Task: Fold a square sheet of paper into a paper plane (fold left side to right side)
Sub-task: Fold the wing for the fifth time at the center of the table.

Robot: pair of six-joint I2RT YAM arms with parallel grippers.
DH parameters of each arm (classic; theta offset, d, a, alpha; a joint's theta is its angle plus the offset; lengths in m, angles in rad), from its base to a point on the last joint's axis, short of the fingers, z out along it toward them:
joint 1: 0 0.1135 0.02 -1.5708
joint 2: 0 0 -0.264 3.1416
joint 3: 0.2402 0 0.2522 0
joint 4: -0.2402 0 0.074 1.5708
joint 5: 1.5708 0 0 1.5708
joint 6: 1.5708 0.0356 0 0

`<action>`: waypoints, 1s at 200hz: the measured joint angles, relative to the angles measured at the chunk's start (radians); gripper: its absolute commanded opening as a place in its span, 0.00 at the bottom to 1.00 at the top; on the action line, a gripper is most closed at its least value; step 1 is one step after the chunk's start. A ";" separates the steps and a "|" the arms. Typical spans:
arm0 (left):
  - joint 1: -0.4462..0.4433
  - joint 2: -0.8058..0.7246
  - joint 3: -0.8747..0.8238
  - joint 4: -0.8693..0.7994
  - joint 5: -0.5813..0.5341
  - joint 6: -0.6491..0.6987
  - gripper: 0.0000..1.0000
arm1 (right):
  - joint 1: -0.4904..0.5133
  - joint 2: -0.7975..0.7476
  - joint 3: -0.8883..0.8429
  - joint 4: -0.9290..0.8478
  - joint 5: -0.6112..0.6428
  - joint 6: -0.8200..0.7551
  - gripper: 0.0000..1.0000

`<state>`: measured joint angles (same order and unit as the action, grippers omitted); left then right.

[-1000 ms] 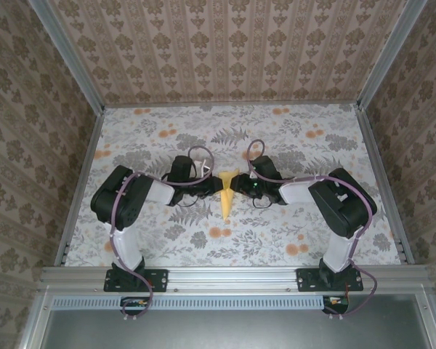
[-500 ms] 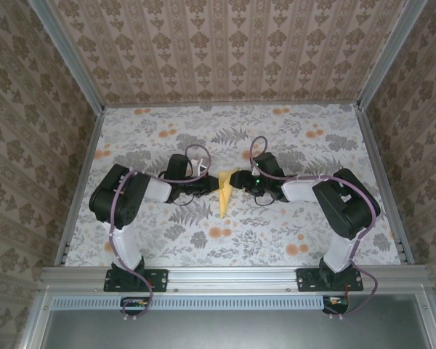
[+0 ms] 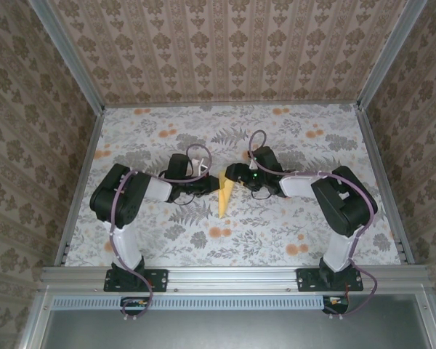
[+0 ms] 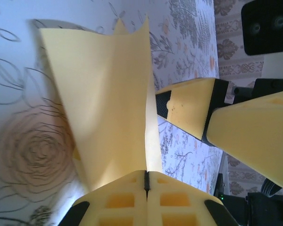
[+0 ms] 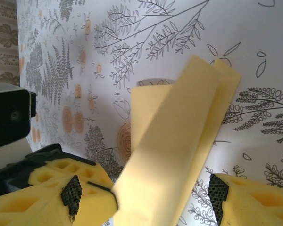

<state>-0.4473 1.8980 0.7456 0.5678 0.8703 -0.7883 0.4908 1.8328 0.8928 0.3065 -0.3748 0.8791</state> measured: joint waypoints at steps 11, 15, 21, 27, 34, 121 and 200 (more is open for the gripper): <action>0.008 0.003 0.000 0.000 0.000 0.000 0.00 | 0.000 0.010 0.005 0.000 0.000 0.006 0.75; 0.010 0.005 0.000 0.000 0.000 0.000 0.00 | 0.000 0.013 0.008 0.000 0.000 0.008 0.75; 0.011 0.005 0.000 0.000 -0.001 0.000 0.00 | 0.000 0.017 0.010 0.000 0.000 0.010 0.75; 0.011 0.005 0.001 0.000 -0.001 0.000 0.00 | 0.000 0.020 0.012 0.000 0.000 0.012 0.75; 0.011 0.005 0.001 0.000 -0.001 0.000 0.00 | 0.000 0.022 0.014 0.000 -0.001 0.013 0.75; 0.010 0.005 0.002 0.000 -0.001 0.000 0.00 | 0.003 0.048 0.048 0.000 -0.011 0.015 0.75; 0.011 0.005 0.002 0.000 -0.001 0.000 0.00 | 0.007 0.064 0.077 -0.003 -0.020 0.015 0.75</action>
<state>-0.4366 1.9030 0.7471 0.5678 0.8692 -0.7883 0.4980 1.8973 0.9699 0.3031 -0.3946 0.8940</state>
